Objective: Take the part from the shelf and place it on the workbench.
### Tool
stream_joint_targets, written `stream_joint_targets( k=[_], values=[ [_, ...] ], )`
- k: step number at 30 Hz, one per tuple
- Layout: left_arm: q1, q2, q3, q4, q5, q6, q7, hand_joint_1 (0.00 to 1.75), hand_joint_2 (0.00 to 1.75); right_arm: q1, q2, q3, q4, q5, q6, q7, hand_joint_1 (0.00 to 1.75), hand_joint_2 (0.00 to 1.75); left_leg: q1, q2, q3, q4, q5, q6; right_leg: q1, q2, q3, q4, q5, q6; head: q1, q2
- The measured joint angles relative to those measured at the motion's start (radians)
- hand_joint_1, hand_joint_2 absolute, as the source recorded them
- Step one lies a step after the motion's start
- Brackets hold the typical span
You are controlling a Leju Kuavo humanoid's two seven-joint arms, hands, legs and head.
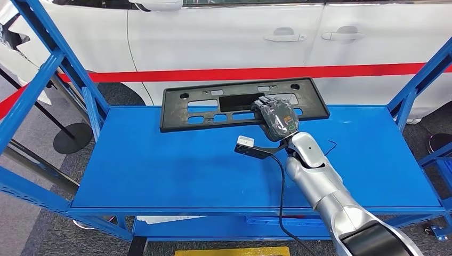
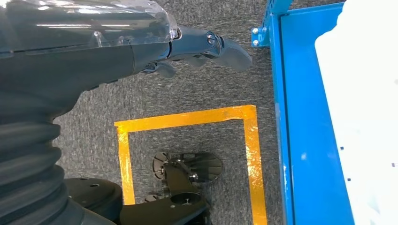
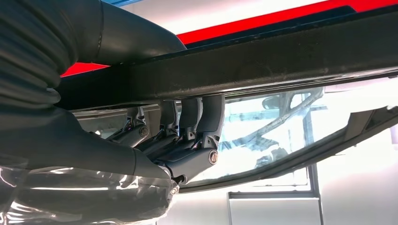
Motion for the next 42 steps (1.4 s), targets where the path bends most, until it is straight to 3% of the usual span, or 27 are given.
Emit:
stream_joint_targets(
  k=[11, 33, 42],
  values=[
    [-0.003, 0.001, 0.021, 0.000, 0.029, -0.010, -0.001, 0.00, 1.75, 0.022, -0.001, -0.011, -0.016, 0.076, 0.000, 0.024, 1.75, 1.75, 0.000, 0.000, 0.000, 0.000, 0.000, 0.000, 0.000, 0.000, 0.000, 0.000, 0.000, 0.000, 0.000, 0.000],
    [-0.004, 0.001, 0.018, 0.000, 0.012, 0.042, 0.004, 0.00, 1.75, 0.059, 0.003, -0.063, -0.045, 0.102, 0.000, -0.004, 1.75, 1.75, -0.002, 0.000, 0.000, 0.001, -0.002, 0.002, -0.003, 0.000, 0.000, 0.000, 0.000, 0.001, 0.000, 0.000],
    [-0.005, 0.001, 0.003, 0.000, 0.001, 0.064, 0.029, 0.00, 1.75, 0.054, 0.004, -0.098, -0.069, 0.112, 0.000, -0.023, 1.75, 1.75, -0.009, 0.001, 0.001, 0.001, -0.003, 0.018, -0.010, 0.001, 0.002, -0.002, -0.002, 0.017, 0.000, 0.000]
  ],
)
